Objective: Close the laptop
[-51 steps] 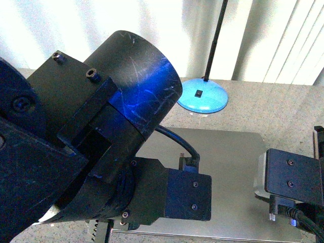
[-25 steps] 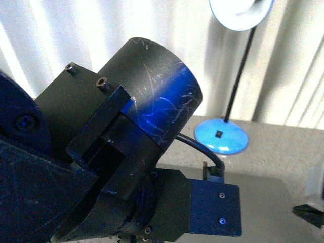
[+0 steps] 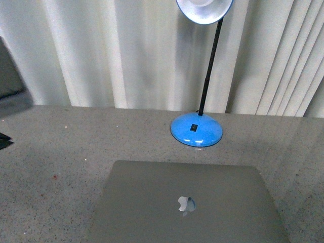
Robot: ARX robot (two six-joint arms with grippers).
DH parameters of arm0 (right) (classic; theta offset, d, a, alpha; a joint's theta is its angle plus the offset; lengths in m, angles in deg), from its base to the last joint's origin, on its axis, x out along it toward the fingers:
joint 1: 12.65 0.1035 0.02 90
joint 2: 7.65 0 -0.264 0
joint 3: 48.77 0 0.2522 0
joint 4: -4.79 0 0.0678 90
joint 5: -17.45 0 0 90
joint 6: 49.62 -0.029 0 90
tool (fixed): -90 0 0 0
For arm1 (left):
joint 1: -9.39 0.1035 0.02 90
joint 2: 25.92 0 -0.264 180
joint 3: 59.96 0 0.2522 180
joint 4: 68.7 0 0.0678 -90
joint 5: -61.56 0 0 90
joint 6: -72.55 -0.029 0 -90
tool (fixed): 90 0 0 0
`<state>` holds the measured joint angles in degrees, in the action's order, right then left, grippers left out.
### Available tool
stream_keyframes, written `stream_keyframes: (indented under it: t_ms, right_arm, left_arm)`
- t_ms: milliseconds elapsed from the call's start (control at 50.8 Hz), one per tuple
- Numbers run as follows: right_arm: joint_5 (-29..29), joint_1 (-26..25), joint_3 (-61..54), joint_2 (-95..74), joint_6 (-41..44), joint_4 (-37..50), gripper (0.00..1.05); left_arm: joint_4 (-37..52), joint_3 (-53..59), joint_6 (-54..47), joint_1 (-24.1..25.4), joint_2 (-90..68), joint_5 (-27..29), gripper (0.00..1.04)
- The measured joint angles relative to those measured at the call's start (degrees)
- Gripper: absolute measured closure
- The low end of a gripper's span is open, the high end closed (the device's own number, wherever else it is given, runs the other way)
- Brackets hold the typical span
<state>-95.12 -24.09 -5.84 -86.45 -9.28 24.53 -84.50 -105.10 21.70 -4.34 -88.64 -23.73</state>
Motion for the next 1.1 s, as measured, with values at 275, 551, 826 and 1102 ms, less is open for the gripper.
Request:
stream_keyframes:
  t_ms: [275, 551, 826, 1102]
  right_arm:
    - [13.6, 1.7, -10.8, 22.2, -34.2, 2.0, 1.02]
    - [18.8, 7.2, -19.3, 38.3, -39.3, -3.5, 1.02]
    - [22.3, 11.3, -23.5, 45.3, -39.6, -6.0, 1.02]
    - [22.5, 11.3, -26.2, 52.7, -39.6, -10.7, 1.02]
  left_arm:
    - [14.6, 9.2, 21.1, 12.7, 14.4, -4.8, 0.87]
    - [32.6, 21.8, 48.7, 13.6, 22.5, -4.7, 1.01]
    - [29.7, 25.9, 50.2, 13.6, 29.5, -4.7, 1.01]
    - [24.8, 28.6, 50.7, 13.6, 37.0, -4.7, 1.01]
